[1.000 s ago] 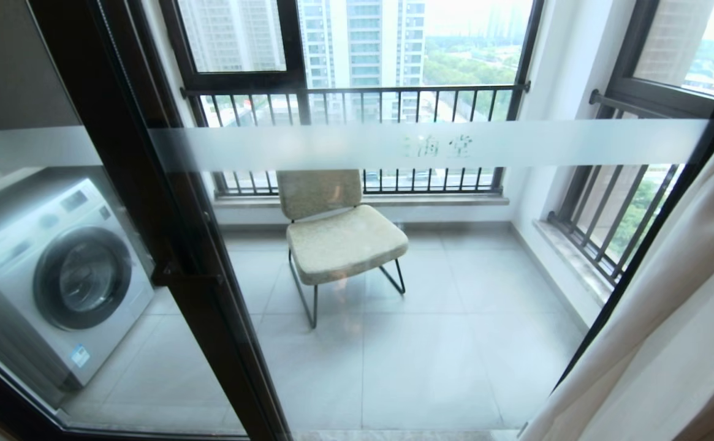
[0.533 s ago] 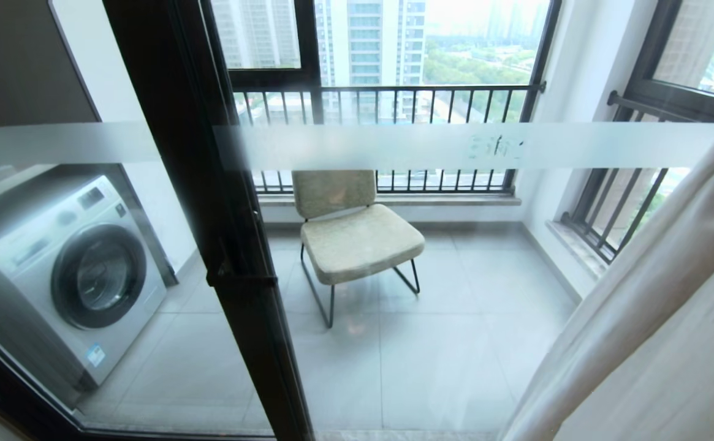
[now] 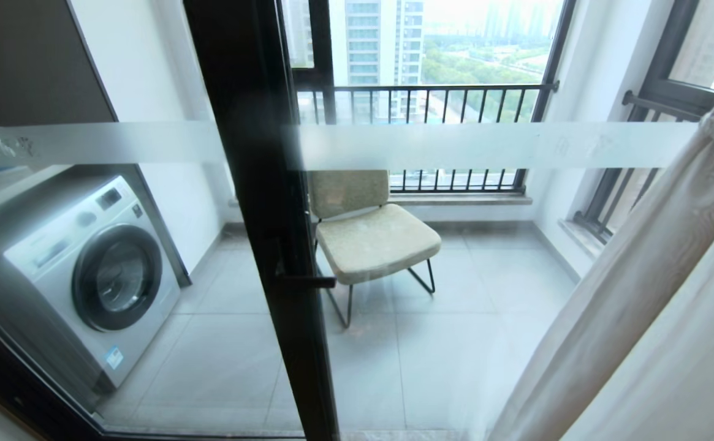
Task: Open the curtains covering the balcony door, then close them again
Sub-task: Close the inner curtains on both sides
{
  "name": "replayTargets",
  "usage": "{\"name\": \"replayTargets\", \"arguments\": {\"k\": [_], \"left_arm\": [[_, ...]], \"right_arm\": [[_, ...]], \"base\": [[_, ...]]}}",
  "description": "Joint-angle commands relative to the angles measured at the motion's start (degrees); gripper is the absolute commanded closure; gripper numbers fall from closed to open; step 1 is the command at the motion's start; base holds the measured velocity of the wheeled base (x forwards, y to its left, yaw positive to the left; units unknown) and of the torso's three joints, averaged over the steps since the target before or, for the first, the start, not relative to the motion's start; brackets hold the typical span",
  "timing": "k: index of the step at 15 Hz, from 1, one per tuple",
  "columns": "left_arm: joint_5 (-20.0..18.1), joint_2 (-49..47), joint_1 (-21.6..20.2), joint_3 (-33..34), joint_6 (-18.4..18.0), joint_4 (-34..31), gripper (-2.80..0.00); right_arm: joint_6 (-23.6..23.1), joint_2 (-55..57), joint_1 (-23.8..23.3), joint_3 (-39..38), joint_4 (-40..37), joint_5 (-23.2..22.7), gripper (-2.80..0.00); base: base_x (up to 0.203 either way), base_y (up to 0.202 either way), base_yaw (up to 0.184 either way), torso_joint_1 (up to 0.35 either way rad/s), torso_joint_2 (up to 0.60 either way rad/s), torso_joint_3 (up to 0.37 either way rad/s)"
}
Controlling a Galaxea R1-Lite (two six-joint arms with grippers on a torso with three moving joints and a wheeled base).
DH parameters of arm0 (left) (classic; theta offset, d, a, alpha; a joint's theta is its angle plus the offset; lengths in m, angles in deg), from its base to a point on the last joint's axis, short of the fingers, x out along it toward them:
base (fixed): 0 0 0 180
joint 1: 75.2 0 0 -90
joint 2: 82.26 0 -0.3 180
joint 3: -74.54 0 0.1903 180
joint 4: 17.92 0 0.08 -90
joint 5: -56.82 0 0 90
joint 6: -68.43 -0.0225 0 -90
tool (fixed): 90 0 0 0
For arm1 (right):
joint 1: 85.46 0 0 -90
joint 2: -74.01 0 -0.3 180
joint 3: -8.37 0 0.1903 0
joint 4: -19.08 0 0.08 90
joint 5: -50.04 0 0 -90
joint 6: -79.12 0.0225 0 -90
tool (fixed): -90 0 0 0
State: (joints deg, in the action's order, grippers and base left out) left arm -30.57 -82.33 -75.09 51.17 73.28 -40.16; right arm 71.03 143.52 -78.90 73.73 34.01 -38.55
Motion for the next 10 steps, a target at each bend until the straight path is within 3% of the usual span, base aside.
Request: {"name": "replayTargets", "arguments": {"k": [1,10], "left_arm": [[0.03,-0.01,-0.02,0.0,0.07,0.02,0.0],[0.03,0.05,-0.02,0.0,0.07,0.01,0.0]], "right_arm": [[-0.06,1.46,0.03,1.26,0.4,0.0,0.0],[-0.06,3.01,0.11,3.97,0.11,-0.08,0.0]], "base": [[0.0,0.191,0.002,0.005,0.01,0.002],[0.0,0.191,-0.001,0.002,0.0,0.001]]}}
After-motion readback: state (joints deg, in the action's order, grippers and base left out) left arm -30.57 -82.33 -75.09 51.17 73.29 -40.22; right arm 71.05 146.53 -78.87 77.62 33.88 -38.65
